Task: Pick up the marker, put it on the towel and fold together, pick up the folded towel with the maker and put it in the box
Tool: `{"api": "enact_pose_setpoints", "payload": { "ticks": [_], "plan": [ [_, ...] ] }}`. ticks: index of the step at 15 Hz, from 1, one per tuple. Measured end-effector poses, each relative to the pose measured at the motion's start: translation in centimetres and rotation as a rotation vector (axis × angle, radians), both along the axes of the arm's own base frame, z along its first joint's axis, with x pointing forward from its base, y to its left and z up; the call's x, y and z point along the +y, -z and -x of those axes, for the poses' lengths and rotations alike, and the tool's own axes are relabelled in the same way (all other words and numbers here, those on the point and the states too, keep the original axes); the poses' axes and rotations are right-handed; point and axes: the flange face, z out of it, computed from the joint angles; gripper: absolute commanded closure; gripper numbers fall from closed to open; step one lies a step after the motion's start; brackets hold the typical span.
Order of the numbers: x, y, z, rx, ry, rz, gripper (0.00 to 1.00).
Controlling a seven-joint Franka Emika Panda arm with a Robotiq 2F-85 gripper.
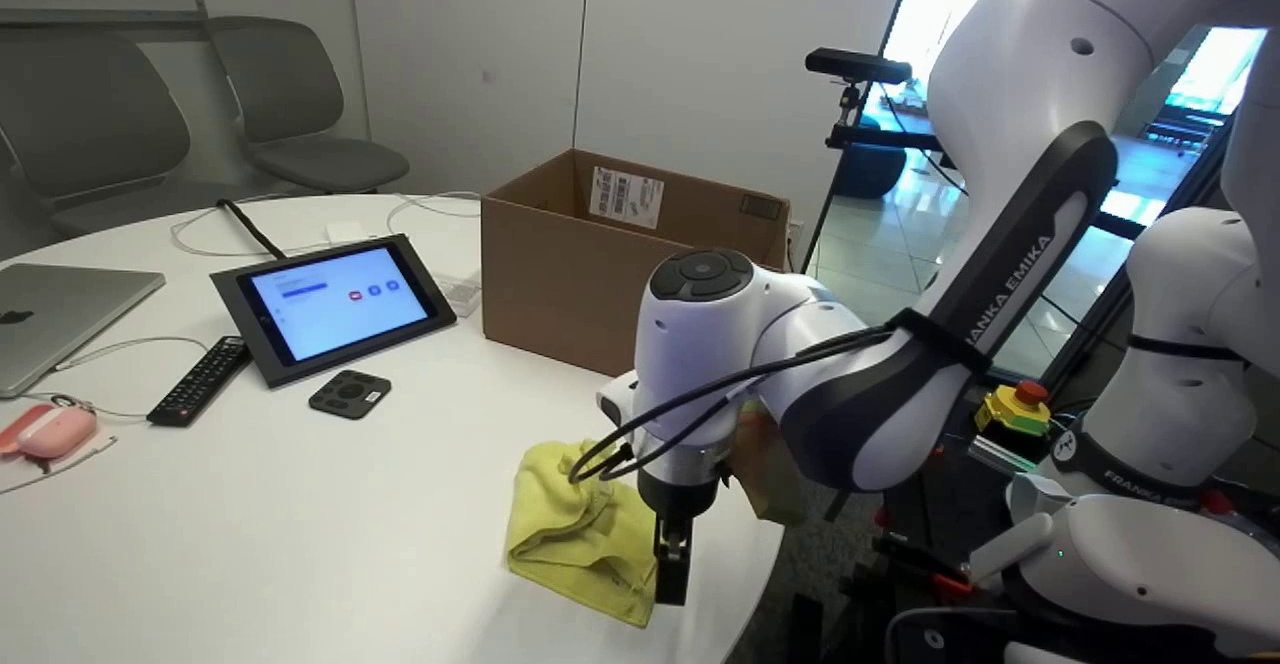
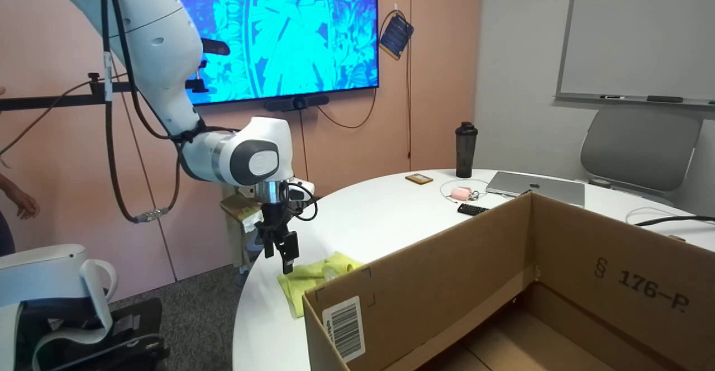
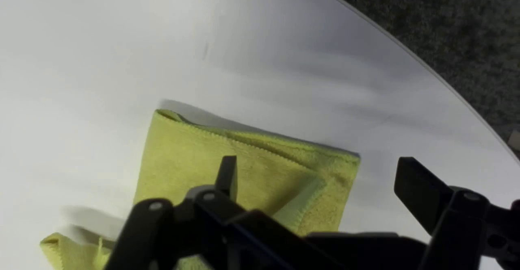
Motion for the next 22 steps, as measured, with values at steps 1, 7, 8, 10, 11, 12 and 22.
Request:
{"api": "enact_pose_setpoints", "payload": {
  "ticks": [1, 7, 8, 10, 11, 12, 22],
  "plan": [
    [-0.2, 0.5, 0.5, 0.009, -0.054, -0.001, 0.00],
    [-1.2, 3.1, 1.5, 0.022, -0.373, 0.006, 0.00],
    [-1.3, 3.5, 1.5, 0.015, -0.425, 0.008, 0.00],
    [-1.3, 4.0, 1.4, -0.009, -0.505, 0.007, 0.00],
    [-1.3, 4.2, 1.3, -0.021, -0.533, 0.006, 0.00],
    [-1.4, 4.5, 1.3, -0.031, -0.554, 0.006, 0.00],
    [-2.2, 6.1, 0.4, -0.075, -0.597, 0.017, 0.50]
  ]
}}
